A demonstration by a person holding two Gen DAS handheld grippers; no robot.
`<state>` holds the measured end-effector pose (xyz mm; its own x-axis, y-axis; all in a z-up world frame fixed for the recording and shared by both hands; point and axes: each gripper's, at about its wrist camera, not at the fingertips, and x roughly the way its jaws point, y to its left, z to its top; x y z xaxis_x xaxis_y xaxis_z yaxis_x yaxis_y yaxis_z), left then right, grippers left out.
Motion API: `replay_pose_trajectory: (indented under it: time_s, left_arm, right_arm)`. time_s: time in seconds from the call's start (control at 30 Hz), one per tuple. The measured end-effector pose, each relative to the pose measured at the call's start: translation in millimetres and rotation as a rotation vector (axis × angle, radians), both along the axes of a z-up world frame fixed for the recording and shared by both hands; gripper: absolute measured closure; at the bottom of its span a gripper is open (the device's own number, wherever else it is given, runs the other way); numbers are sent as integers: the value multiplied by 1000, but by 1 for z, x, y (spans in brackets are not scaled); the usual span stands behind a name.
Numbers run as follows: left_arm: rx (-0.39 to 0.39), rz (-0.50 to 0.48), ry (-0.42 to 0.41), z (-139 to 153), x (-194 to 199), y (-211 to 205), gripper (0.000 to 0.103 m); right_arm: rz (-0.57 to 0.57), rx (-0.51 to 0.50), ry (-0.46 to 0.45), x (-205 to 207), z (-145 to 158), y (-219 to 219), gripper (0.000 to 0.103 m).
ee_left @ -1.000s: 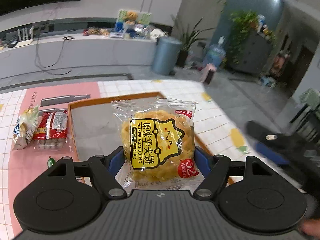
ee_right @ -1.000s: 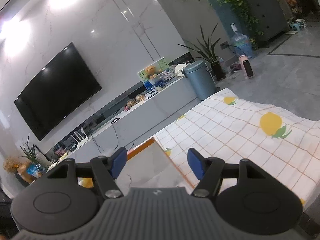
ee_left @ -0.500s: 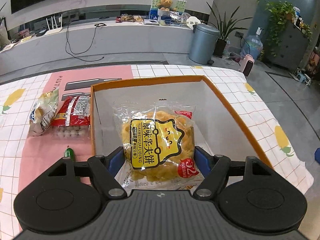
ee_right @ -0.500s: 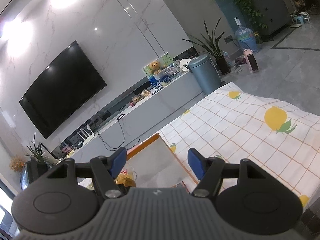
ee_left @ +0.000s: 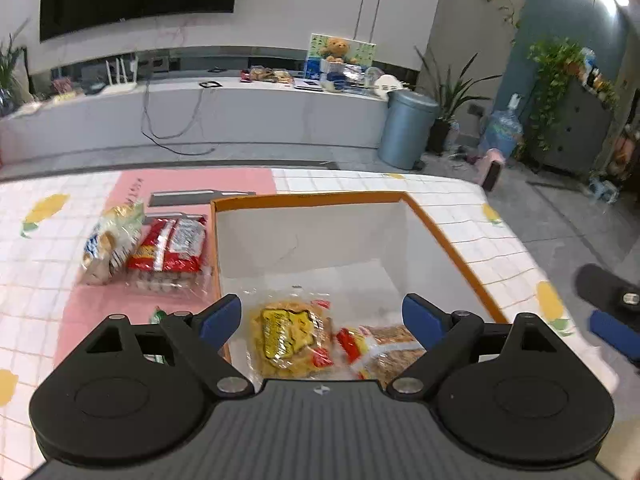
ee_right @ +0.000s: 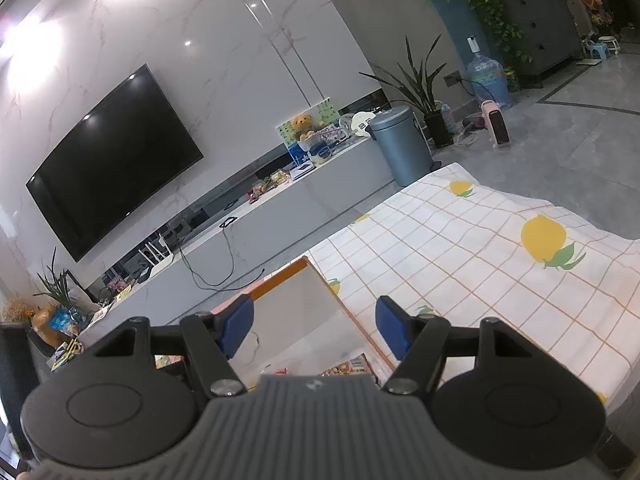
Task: Organize snacks
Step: 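Move both open tools back toward the green sausage stick on the table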
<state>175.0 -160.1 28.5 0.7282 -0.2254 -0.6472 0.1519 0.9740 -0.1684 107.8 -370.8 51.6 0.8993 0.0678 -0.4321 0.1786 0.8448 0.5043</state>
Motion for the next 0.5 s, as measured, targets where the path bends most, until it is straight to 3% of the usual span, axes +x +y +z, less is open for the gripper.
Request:
replay_pose_trajectory:
  time_s: [0.17,0.5]
  left_arm:
    - [-54,4,30,5,-6,15,0]
    - [15,52,-1,12,-25,51,0]
  right_arm:
    - [10,-2,4,2,-1,1,36]
    - [102,-112,29,12,-2,34,36]
